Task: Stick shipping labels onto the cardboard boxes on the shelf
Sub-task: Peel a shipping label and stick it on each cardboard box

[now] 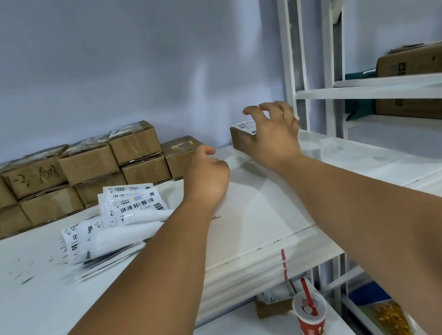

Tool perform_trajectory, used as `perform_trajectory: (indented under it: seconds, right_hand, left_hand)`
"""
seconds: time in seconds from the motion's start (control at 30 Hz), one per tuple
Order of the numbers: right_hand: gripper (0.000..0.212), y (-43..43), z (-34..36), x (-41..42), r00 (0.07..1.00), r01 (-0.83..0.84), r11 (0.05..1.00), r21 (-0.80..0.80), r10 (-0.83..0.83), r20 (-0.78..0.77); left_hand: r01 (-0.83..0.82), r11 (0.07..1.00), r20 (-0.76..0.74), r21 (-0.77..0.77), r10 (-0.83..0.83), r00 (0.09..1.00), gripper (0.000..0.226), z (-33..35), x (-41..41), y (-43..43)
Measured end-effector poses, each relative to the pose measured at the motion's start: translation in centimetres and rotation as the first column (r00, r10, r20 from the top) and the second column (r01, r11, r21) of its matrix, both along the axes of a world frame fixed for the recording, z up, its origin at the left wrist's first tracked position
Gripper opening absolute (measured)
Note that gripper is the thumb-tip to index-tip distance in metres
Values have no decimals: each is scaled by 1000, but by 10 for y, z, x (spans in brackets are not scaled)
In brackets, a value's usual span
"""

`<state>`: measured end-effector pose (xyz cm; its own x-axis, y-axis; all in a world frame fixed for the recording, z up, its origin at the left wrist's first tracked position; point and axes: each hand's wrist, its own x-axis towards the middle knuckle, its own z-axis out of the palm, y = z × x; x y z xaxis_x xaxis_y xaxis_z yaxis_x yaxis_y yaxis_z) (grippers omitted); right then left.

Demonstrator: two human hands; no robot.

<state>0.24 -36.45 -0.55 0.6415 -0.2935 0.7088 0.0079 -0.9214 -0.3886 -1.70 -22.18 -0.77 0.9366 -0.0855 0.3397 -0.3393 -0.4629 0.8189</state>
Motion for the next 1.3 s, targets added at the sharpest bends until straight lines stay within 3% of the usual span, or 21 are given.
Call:
perform_trajectory:
  seconds: [0.1, 0.23, 0.37, 0.47, 0.63, 0.83, 1.1, 1.2, 1.3]
  right_hand:
    - [34, 17, 3, -4, 983, -178, 977, -117, 182, 24]
    - [37, 41, 10, 3, 941, -334, 904, -266, 306, -143]
    - [61, 70, 16, 48, 870, -365, 912, -189, 261, -419]
    - [73, 87, 18, 76, 834, -301, 949, -97, 213, -509]
    - [57, 100, -3, 94, 849, -257, 965, 45, 248, -466]
    - [44, 110, -9, 88, 917, -173, 982, 74, 188, -352]
    - [41, 100, 9, 49, 878, -117, 979, 168, 181, -443]
    - [41, 93, 14, 18, 881, -106, 987, 124, 151, -449]
    - [46, 87, 9, -5, 899, -136, 984, 119, 173, -403]
  left_hand:
    - [-107, 989, 91, -106, 117, 989, 36, 5, -1, 3]
    - [-211, 944, 136, -255, 251, 959, 35, 10, -3, 8]
    - [-245, 905, 114, -346, 300, 947, 32, 15, -1, 14]
    - [-266, 873, 74, -409, 322, 944, 31, 18, 0, 18]
    - [-284, 856, 70, -433, 346, 936, 33, 18, 1, 19]
    - [-265, 848, 2, -459, 300, 954, 29, 16, 4, 18]
    - [-258, 884, -34, -391, 266, 963, 34, 12, 6, 18]
    - [-259, 898, -60, -355, 255, 965, 35, 11, 7, 18]
    - [-296, 864, -167, -408, 248, 954, 37, 8, 13, 20]
